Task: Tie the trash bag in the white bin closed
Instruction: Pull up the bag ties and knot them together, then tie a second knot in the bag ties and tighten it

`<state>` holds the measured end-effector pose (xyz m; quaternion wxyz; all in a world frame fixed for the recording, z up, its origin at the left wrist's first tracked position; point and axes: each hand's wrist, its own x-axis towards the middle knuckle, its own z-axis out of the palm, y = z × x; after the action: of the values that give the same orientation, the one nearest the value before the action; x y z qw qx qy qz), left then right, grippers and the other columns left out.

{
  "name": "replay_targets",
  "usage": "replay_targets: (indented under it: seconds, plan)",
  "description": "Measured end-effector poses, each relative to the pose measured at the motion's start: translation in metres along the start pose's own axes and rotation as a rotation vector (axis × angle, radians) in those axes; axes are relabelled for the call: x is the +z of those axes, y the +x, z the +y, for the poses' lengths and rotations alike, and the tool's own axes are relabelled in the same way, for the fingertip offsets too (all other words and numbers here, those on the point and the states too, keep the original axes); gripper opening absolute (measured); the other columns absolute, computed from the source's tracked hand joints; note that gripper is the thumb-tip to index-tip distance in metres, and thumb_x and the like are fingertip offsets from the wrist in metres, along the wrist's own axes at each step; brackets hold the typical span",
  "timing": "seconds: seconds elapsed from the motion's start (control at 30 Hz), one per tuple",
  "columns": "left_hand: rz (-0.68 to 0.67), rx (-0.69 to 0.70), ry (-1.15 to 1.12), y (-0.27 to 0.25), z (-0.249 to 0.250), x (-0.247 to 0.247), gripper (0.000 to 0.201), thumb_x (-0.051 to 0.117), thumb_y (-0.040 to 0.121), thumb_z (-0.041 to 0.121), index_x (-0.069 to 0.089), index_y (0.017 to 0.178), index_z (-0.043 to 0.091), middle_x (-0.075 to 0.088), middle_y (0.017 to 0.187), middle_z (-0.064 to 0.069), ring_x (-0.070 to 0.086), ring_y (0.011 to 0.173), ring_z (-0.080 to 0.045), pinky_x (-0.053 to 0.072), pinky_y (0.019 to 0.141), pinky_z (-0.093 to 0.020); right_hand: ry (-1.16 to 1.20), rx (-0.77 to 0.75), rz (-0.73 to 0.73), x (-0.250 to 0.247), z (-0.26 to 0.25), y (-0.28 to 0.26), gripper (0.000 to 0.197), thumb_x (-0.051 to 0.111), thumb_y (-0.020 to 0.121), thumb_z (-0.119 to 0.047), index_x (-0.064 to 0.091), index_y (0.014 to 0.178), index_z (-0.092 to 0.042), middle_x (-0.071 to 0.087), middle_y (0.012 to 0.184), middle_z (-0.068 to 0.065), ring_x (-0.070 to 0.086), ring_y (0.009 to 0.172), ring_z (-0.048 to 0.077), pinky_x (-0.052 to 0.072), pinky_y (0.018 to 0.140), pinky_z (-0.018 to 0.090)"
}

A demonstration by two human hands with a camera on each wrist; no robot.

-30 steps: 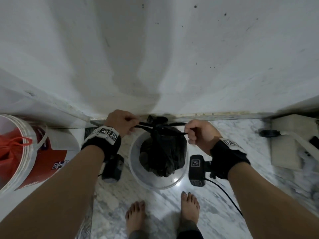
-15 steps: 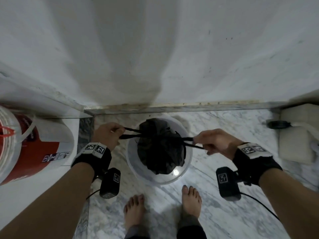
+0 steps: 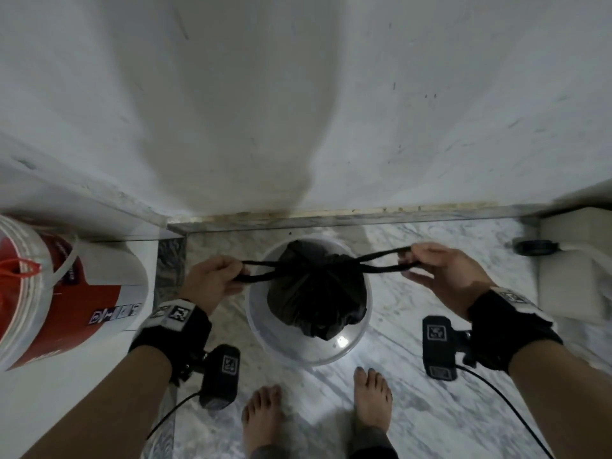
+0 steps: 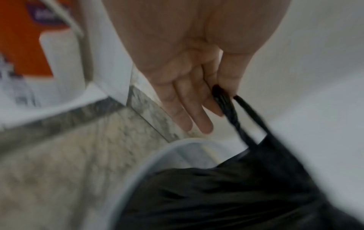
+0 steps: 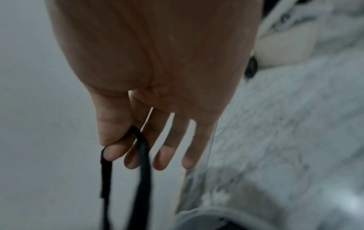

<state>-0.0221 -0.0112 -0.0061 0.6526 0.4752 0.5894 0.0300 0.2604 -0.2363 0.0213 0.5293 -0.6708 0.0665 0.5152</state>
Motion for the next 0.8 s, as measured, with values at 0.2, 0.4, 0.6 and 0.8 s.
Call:
replay_targets:
  seconds: [0.2, 0.4, 0.6, 0.8]
  plan:
    - [-0.374, 0.027, -0.486, -0.014, 0.046, 0.021, 0.015, 0.049, 0.086, 0.011, 0.052, 0.072, 0.012, 0.039, 0.047, 0.005, 0.036, 0.039, -0.011, 0.043, 0.048, -0.027, 0.182, -0.037, -0.004, 0.034, -0.018, 0.016, 0.022, 0.044, 0.094, -0.010, 0.052, 0.074, -0.008, 0.027, 0.039, -0.006, 0.023, 0.034, 0.012, 0.035, 0.039, 0.022]
    - [-0.221, -0.002, -0.220, 0.010, 0.025, -0.001, 0.025, 0.043, 0.089, 0.000, 0.049, 0.066, 0.005, 0.032, 0.045, -0.001, 0.035, 0.034, -0.014, 0.050, 0.048, -0.028, -0.073, 0.150, 0.396, 0.030, 0.000, 0.024, 0.020, 0.052, 0.086, -0.001, 0.053, 0.066, 0.000, 0.026, 0.032, -0.003, 0.020, 0.035, 0.015, 0.020, 0.047, 0.028]
    - [-0.323, 0.278, 0.743, 0.006, 0.035, 0.005, 0.031, 0.061, 0.084, 0.026, 0.059, 0.056, 0.013, 0.047, 0.041, 0.004, 0.048, 0.042, -0.011, 0.043, 0.054, -0.025, -0.318, 0.078, 0.034, 0.028, 0.002, 0.016, 0.022, 0.067, 0.082, -0.010, 0.057, 0.063, -0.005, 0.026, 0.044, -0.001, 0.024, 0.042, 0.016, 0.027, 0.044, 0.028]
    - [-0.382, 0.702, 1.197, -0.003, 0.028, -0.009, 0.036, 0.040, 0.086, 0.045, 0.060, 0.069, 0.020, 0.042, 0.066, 0.012, 0.043, 0.058, -0.003, 0.034, 0.056, -0.025, -0.465, 0.119, 0.002, 0.017, -0.006, 0.009, 0.026, 0.071, 0.078, -0.007, 0.056, 0.058, -0.005, 0.027, 0.040, -0.002, 0.019, 0.045, 0.018, 0.021, 0.047, 0.028]
